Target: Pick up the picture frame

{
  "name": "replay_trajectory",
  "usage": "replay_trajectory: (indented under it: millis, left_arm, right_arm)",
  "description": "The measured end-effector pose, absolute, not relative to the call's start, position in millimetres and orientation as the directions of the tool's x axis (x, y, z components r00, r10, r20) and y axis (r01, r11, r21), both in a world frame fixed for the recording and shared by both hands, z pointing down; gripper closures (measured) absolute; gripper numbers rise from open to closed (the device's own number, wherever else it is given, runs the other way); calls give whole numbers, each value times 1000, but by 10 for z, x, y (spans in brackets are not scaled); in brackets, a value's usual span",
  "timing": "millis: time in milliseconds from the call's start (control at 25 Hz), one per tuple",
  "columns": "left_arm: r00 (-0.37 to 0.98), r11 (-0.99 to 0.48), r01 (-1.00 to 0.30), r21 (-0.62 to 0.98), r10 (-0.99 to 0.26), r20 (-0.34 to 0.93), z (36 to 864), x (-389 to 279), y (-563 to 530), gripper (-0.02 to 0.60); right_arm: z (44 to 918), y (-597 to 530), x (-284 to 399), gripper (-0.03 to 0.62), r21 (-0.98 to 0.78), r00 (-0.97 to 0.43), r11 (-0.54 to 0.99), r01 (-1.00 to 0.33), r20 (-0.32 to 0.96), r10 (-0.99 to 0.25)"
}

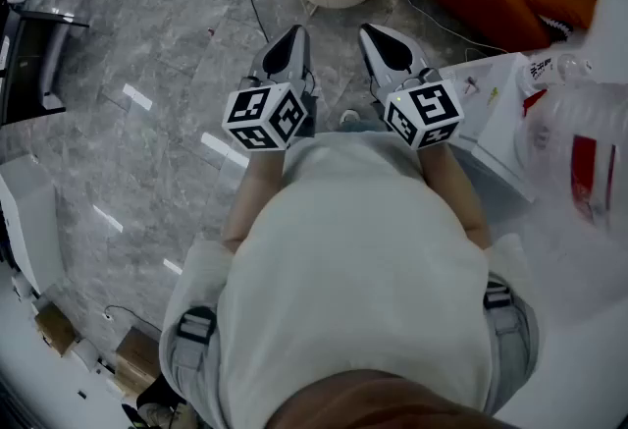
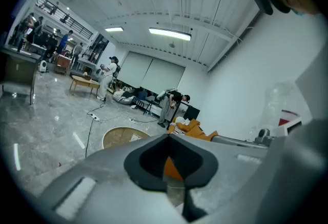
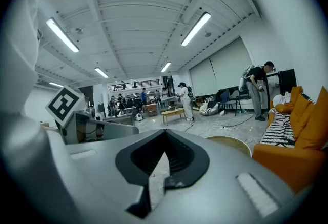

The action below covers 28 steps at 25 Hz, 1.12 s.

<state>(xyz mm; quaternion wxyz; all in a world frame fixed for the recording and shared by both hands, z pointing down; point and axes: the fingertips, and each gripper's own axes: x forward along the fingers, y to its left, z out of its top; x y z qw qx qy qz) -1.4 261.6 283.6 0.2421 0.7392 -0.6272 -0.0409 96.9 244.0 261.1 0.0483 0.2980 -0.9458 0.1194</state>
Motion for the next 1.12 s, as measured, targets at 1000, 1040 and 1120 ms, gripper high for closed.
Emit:
replay_trajectory:
  millis: [1000,1040,1120]
  left_arm:
    - [217,-85,-913,399,-929,299,2994,227,2610,581]
    - [213,-79,-913,401,-929,302,3002,213,2588,581]
    - [208,-71,-912,404,-929,305,3014,194,2533,581]
  right_arm:
    - [2796,2369,1077,595,-260,-826,784,-564,194,-530]
    - [2800,2343,1073,595,-262,-826,783,-564,194,-529]
    - [2806,2271,1075,595,-268,-823,778,-568,194,-534]
